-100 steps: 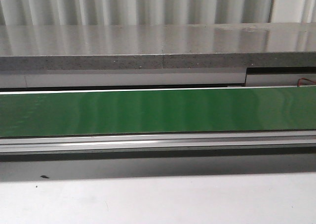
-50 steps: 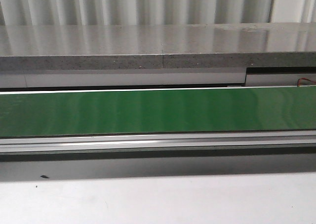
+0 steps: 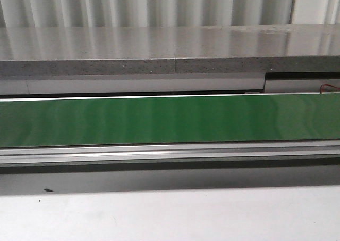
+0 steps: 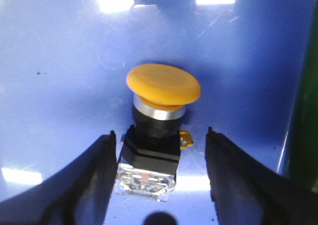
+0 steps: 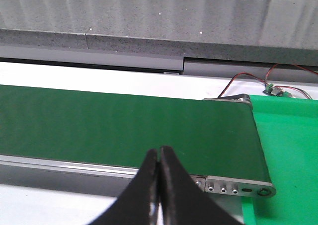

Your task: Move button from right to left

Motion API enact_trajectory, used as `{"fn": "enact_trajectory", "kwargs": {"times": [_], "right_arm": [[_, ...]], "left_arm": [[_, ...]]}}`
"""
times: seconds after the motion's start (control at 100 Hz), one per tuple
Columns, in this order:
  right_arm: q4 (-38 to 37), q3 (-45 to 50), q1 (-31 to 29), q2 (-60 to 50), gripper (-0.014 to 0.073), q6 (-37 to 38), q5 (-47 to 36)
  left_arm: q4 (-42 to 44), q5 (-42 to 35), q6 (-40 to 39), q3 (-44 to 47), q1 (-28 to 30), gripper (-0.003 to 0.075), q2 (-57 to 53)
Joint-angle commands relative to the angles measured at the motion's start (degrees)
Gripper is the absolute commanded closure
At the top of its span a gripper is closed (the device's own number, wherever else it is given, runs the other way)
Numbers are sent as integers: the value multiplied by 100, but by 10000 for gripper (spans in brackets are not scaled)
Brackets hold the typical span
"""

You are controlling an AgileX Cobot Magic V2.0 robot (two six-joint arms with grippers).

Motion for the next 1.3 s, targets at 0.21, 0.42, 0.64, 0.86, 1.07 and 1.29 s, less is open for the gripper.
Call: {"fn": "enact_trajectory", "kwargs": {"times": [0.21,0.42,0.64,0.86,1.07,1.29], "right_arm": [[-57,-145,0,59,662,-56,-458],[-57,-145,0,59,662,-56,-458],[-57,-145,0,59,662,-56,-458],[-57,-145,0,59,662,-56,-458],[-57,-145,0,59,662,-56,-458],[-57,-145,0,59,662,-56,-458]], "left_arm": [[-485,-701,-174,-162,16,421,-1034],[-644,-1481,-723,-52,-337,734,-1951],[-681,-1988,-1163,343,-1162,741,-2756],[-1116,-2473,-1163,976,-2052,741,-3447],[-1376,-3034,-1163,1744,-2557,741,-4050],[-1539,-3480,-1163,2557,-2827,741,-4872]]}}
